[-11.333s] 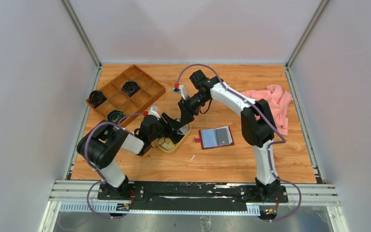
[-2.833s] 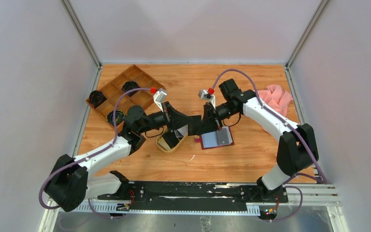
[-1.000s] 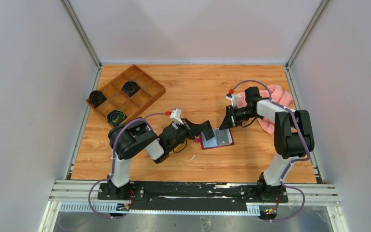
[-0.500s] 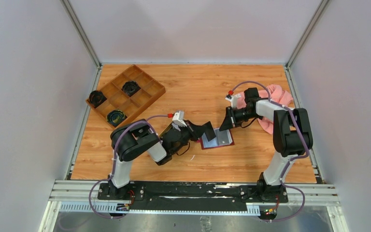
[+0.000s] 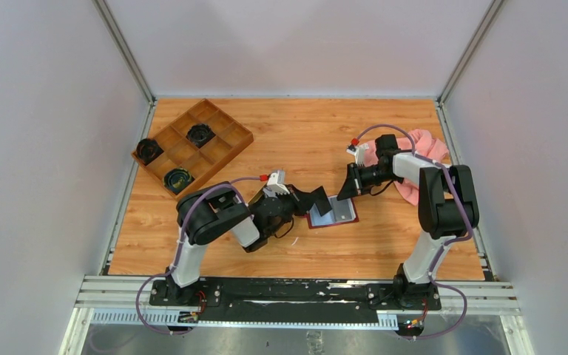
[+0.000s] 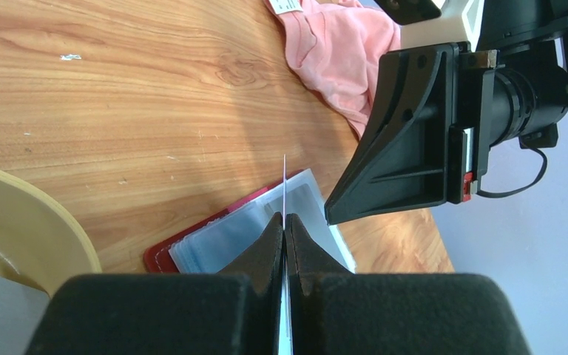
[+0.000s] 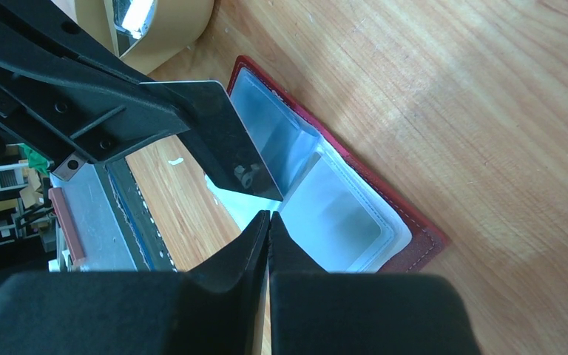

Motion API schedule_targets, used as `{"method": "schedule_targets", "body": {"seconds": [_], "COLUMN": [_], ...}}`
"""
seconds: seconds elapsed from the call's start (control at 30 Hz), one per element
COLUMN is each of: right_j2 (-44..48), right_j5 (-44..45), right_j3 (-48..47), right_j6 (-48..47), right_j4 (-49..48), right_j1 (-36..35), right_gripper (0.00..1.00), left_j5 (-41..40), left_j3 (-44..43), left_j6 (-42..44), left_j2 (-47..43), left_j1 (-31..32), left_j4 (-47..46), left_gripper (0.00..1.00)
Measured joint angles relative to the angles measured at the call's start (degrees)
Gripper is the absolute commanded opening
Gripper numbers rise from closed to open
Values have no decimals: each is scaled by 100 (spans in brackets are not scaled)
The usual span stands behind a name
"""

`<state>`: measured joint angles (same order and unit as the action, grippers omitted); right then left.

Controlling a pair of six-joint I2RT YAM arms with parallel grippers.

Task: Put the credit cards into the card holder
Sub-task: Insert the credit card into the card holder.

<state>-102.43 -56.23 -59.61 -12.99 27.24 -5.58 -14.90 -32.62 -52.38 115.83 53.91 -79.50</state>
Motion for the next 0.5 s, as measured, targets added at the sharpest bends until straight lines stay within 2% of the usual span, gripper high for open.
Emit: {"method": "schedule_targets", "body": {"seconds": [0.5], "right_j2": [-79], "right_j5": [-2], "right_j3": [-2], "right_j6": [0], "right_j4": [57], "right_j1": [7], "right_gripper": [4], "left_j5": [-39], "left_j3": [-42], "left_j6": [-256], "left_j2": [52], "left_j1": [35], "left_j4": [-17], "left_gripper": [0]}}
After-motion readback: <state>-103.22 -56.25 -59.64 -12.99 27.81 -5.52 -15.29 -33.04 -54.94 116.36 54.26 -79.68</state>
